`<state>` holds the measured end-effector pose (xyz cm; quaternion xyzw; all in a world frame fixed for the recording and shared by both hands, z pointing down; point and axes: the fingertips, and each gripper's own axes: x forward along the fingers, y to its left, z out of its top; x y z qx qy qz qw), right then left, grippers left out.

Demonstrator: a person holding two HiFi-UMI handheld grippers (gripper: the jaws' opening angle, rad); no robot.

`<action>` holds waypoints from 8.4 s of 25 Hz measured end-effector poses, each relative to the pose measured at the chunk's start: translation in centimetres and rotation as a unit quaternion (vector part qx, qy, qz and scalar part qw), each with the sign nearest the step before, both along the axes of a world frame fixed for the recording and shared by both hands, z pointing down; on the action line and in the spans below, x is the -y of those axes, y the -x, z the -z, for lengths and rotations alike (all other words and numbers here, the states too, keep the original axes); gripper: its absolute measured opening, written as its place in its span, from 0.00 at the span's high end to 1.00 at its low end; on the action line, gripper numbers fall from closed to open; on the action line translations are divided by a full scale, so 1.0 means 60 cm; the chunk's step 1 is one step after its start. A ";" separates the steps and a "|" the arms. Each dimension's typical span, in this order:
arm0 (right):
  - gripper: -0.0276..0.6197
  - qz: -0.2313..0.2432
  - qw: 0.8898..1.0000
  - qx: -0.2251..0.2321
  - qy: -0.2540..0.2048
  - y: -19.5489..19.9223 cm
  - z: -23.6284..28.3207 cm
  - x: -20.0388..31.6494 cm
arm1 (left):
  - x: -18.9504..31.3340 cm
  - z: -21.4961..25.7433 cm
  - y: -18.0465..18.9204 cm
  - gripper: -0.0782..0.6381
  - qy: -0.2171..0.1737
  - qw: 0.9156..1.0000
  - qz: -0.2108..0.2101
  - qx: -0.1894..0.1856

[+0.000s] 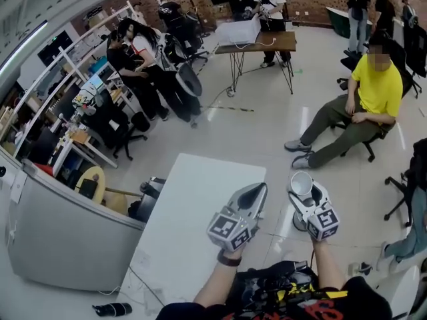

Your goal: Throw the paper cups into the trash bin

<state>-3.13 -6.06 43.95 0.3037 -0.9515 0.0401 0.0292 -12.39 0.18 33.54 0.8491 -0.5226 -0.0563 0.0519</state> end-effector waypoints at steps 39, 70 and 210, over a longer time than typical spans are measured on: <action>0.47 -0.127 0.990 0.019 0.055 -0.284 -0.043 0.148 | 0.230 -0.083 -0.210 0.89 0.045 0.993 -0.105 -0.010; 0.47 -0.239 0.967 -0.017 0.084 -0.264 -0.051 0.220 | 0.373 -0.162 -0.188 0.89 0.093 0.972 -0.214 -0.004; 0.91 -0.220 0.927 -0.081 0.293 -0.235 -0.484 0.311 | 0.425 -0.451 -0.211 0.89 0.208 0.964 -0.159 0.043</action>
